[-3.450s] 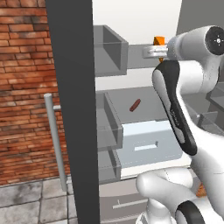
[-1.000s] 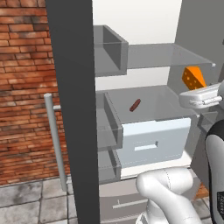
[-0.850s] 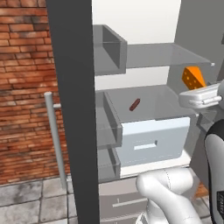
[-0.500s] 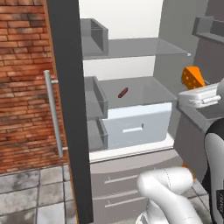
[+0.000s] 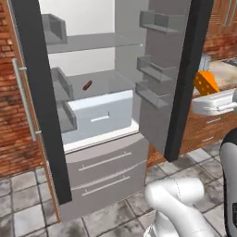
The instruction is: Retrieve the sausage and cheese from the fridge and place them on the cutting board on the counter.
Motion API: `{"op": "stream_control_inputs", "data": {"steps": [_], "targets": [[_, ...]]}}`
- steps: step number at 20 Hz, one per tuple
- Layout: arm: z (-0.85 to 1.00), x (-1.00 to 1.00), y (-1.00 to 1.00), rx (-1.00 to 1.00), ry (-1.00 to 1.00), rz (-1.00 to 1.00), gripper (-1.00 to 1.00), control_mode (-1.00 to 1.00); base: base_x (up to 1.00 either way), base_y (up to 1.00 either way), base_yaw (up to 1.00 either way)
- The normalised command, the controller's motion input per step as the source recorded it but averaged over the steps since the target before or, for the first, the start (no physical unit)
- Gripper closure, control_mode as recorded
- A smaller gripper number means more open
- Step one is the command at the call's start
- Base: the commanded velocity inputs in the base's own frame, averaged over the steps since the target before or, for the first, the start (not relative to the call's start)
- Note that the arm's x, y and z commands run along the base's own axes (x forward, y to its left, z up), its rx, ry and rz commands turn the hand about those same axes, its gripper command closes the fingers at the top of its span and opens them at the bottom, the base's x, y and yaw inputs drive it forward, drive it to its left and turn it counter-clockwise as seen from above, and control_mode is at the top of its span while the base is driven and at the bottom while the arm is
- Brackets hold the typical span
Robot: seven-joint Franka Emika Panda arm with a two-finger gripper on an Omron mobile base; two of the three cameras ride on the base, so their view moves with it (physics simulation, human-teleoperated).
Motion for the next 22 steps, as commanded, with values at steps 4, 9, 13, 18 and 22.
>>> {"op": "stream_control_inputs", "data": {"steps": [4,9,13,18,22], "targets": [[0.0,0.0,0.0,0.0,0.0,0.0,1.0,1.0,-0.34,-0.54,-0.6],[0.0,0.0,0.0,0.0,0.0,0.0,1.0,1.0,-0.1,-0.77,-0.67],[0.0,0.0,0.0,0.0,0.0,0.0,1.0,1.0,-0.01,-0.83,-0.67],[0.0,0.0,0.0,0.0,0.0,0.0,1.0,1.0,0.0,-0.88,-0.68],[0.0,0.0,0.0,0.0,0.0,0.0,1.0,1.0,0.03,-0.68,-0.69]]}}
